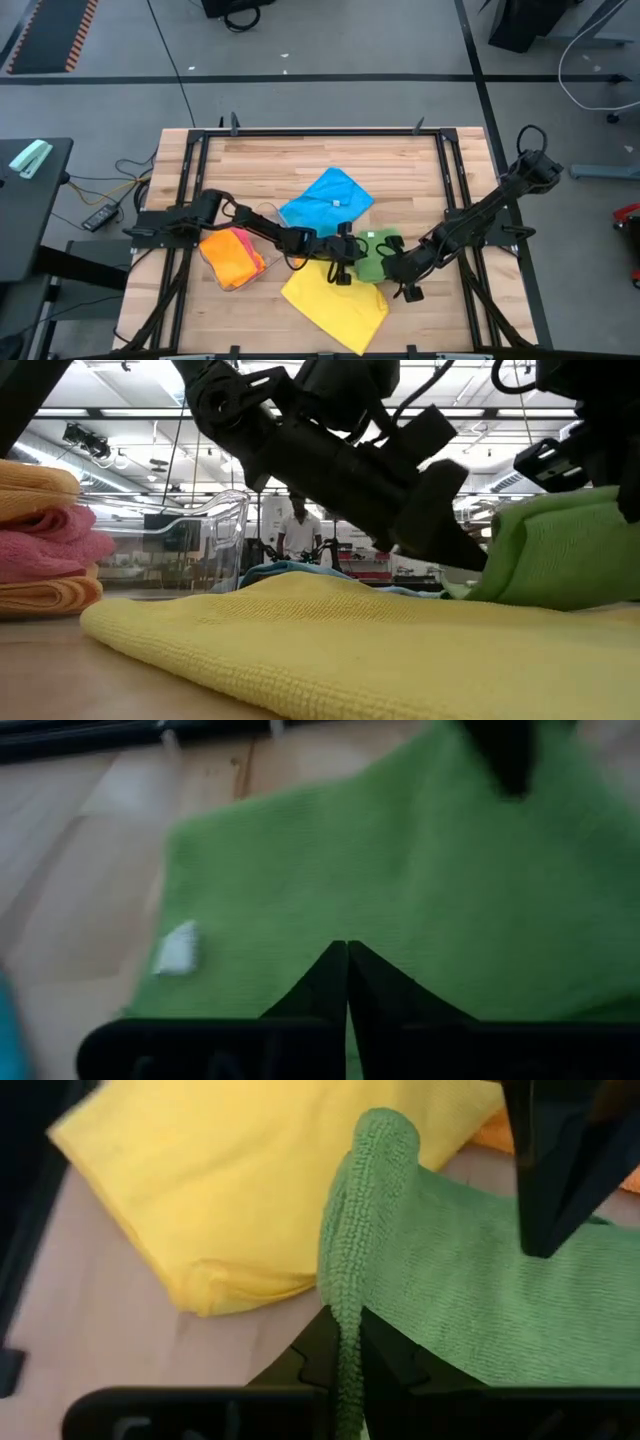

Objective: Fold microfiber towels
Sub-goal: Fold the green microfiber cloth

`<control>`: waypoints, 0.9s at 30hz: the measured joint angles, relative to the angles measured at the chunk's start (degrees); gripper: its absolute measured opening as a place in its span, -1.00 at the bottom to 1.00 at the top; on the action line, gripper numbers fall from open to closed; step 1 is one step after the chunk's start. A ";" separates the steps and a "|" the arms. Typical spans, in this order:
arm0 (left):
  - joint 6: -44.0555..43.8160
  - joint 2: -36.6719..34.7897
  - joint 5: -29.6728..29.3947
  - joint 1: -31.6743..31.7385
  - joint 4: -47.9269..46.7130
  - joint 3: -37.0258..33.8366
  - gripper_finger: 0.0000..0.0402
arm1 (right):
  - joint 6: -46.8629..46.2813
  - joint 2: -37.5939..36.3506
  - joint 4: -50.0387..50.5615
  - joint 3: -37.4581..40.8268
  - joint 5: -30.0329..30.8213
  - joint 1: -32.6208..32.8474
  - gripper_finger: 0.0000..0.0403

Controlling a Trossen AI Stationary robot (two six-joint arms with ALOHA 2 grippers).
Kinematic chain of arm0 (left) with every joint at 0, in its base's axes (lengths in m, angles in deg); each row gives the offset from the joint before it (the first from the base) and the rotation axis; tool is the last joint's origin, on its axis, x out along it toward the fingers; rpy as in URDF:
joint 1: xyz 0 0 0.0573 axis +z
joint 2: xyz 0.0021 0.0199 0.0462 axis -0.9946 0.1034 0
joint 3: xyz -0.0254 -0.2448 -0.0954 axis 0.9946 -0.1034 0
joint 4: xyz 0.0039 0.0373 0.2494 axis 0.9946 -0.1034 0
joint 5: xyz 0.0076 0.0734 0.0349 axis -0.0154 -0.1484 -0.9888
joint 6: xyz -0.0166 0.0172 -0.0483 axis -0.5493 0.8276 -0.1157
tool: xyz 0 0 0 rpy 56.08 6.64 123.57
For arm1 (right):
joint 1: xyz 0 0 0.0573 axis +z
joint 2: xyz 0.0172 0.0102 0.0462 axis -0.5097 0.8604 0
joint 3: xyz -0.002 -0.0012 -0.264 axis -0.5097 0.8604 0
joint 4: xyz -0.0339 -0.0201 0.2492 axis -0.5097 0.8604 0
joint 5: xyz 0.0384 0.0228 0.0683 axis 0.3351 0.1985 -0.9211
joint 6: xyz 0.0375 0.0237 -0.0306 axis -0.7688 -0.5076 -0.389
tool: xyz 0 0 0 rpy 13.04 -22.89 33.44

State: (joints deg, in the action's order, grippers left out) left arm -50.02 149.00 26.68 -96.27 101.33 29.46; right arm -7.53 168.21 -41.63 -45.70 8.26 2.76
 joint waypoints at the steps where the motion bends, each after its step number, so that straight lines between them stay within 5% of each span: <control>1: 0.11 -0.09 -0.46 -0.07 -0.49 0.00 -0.88 | 0.02 -0.56 0.08 0.00 -0.23 -0.15 -0.82; 27: 0.66 0.61 2.23 -0.13 -8.09 0.00 -0.96 | 3.34 -1.52 3.85 -0.02 -2.25 -7.34 -0.82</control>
State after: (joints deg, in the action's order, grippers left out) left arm -49.36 149.61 28.91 -96.40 93.25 29.46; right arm -4.18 166.69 -37.78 -45.72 6.01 -4.57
